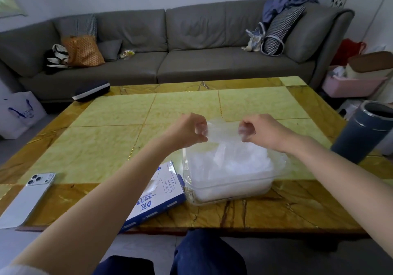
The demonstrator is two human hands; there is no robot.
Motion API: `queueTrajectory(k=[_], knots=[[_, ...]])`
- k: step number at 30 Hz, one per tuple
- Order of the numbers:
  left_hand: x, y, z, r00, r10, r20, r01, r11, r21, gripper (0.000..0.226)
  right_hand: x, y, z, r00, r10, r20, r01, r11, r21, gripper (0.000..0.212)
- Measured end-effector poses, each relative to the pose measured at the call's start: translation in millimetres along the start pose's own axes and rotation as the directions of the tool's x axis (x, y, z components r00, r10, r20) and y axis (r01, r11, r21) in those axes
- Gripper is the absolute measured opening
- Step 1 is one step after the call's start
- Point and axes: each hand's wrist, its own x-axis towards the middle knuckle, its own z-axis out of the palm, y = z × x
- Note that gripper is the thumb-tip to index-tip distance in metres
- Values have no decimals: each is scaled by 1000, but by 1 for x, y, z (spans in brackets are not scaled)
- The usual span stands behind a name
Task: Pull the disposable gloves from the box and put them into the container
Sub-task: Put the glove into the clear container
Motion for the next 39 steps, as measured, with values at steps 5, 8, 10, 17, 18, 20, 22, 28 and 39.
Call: queueTrajectory(k=[5,8,10,17,18,20,22,28,39], knots=[[14,17,-9,999,12,-46,-11,1000,3,13,-9,-17,-12,969,51,243,-33,996,-78,90],[17,26,-13,999,34,-6,-34,999,26,12,-7,-18,-6,997,34,63,-35,999,17,63],[18,29,-17,998,36,44,-38,998,53,14,-4,-15,-5,998,20,-60,-18,1000,23,32],[23,43,-31,953,73,-293,-90,995,-44,15,-1,-12,-33,826,-154,-542,115,988,-107,8],[22,47,-32,923,85,-375,-118,991,-66,17,-2,-14,-38,767,-207,-607,145,978,-151,11],[18,50,-31,879,106,-465,-170,981,-98,20,-8,-20,-44,658,-331,-676,214,943,-254,17],[10,45,-28,886,138,-443,-192,978,-78,20,-16,-23,-44,612,-449,-651,285,893,-348,22],[-22,11,1,972,171,-160,-151,980,127,15,-36,-10,4,801,-498,-332,361,845,-395,26],[-23,-15,38,946,125,298,-279,783,556,30,-20,-3,53,949,-17,314,77,981,-177,22]])
